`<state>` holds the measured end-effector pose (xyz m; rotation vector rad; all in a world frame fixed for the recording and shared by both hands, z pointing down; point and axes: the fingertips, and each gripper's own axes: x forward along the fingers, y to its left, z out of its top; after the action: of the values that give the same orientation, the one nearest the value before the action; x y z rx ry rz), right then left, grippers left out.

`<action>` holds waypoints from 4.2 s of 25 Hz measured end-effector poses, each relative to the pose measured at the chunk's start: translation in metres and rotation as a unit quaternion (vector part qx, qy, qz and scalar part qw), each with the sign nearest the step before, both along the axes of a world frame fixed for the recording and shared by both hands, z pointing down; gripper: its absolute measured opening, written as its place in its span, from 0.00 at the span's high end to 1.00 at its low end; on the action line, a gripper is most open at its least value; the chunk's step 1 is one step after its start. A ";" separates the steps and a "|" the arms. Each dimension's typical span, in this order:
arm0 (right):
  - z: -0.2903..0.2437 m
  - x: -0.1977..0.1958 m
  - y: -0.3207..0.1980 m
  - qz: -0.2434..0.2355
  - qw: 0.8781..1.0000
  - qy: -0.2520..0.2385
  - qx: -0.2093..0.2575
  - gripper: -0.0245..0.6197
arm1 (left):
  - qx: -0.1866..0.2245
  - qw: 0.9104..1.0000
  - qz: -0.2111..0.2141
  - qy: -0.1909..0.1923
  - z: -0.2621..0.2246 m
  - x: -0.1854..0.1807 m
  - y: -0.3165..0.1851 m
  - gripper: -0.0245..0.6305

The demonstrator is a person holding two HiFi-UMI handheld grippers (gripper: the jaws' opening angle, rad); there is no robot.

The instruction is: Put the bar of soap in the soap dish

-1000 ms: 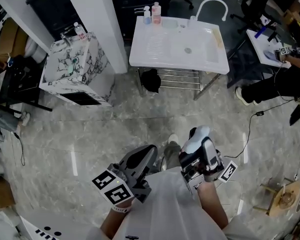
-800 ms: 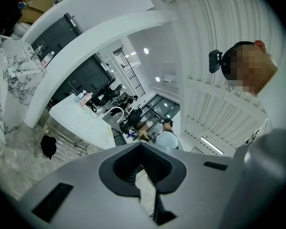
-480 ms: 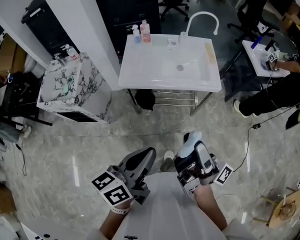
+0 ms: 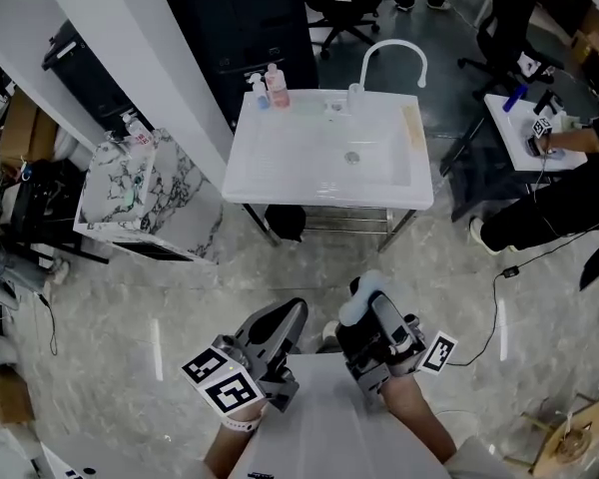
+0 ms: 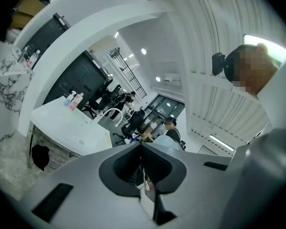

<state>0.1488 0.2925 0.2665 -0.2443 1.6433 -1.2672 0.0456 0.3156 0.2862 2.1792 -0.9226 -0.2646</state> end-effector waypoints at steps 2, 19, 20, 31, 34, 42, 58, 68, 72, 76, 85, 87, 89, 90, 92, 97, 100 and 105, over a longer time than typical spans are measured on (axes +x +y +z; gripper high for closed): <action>0.001 0.006 -0.006 -0.005 1.000 -0.003 -0.001 0.56 | -0.002 1.000 -0.004 -0.003 0.000 0.006 -0.004 0.95; 0.012 0.017 -0.050 -0.008 1.000 -0.002 -0.014 0.58 | -0.023 1.000 -0.016 0.001 0.013 0.013 -0.042 0.95; 0.012 0.017 -0.054 -0.007 1.000 -0.002 -0.012 0.58 | -0.022 1.000 -0.014 0.001 0.013 0.013 -0.046 0.95; 0.008 -0.006 -0.114 0.004 1.000 0.002 -0.006 0.62 | -0.019 1.000 -0.001 0.011 0.016 -0.004 -0.106 0.95; 0.011 -0.015 -0.139 0.011 1.000 0.002 -0.014 0.73 | -0.016 1.000 0.002 0.011 0.014 -0.014 -0.132 0.95; 0.009 -0.042 -0.203 0.020 0.999 0.006 -0.029 0.77 | -0.021 0.999 0.020 0.014 0.009 -0.035 -0.202 0.95; 0.005 -0.095 -0.311 0.048 0.998 0.018 -0.041 0.77 | 0.029 0.980 0.176 0.086 -0.029 -0.055 -0.296 0.77; 0.008 -0.128 -0.352 0.072 0.996 0.022 -0.044 0.78 | 0.014 0.979 0.190 0.078 -0.017 -0.082 -0.345 0.78; 0.008 -0.138 -0.364 0.082 0.995 0.033 -0.040 0.77 | 0.015 0.976 0.195 0.091 -0.015 -0.093 -0.358 0.78; 0.009 -0.141 -0.375 0.092 0.993 0.050 -0.045 0.77 | -0.002 0.973 0.191 0.131 -0.013 -0.099 -0.371 0.78; 0.016 -0.116 -0.406 0.112 0.989 0.068 -0.065 0.71 | -0.046 0.966 0.173 0.189 -0.001 -0.092 -0.409 0.79; 0.019 -0.109 -0.416 0.116 0.988 0.076 -0.070 0.67 | -0.053 0.965 0.164 0.198 0.002 -0.091 -0.422 0.79; 0.027 -0.104 -0.429 0.117 0.986 0.083 -0.081 0.67 | -0.059 0.965 0.153 0.206 0.007 -0.091 -0.435 0.79; 0.030 -0.102 -0.436 0.116 0.986 0.085 -0.086 0.67 | -0.061 0.965 0.146 0.209 0.009 -0.091 -0.443 0.79; 0.035 -0.099 -0.449 0.112 0.985 0.088 -0.096 0.67 | -0.066 0.967 0.131 0.210 0.015 -0.090 -0.458 0.79; 0.052 -0.094 -0.473 0.105 0.980 0.132 -0.109 0.67 | -0.075 0.971 0.101 0.205 0.038 -0.085 -0.496 0.79; 0.064 -0.098 -0.487 0.096 0.972 0.190 -0.103 0.67 | -0.067 0.973 0.092 0.201 0.054 -0.084 -0.520 0.79; 0.091 -0.101 -0.507 0.081 0.955 0.257 -0.120 0.69 | -0.072 0.970 0.085 0.216 0.081 -0.079 -0.554 0.79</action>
<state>0.0480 -0.2147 0.3572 -0.9055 1.8460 -1.3467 -0.0331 -0.2381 0.3668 1.9418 -0.4907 -0.5450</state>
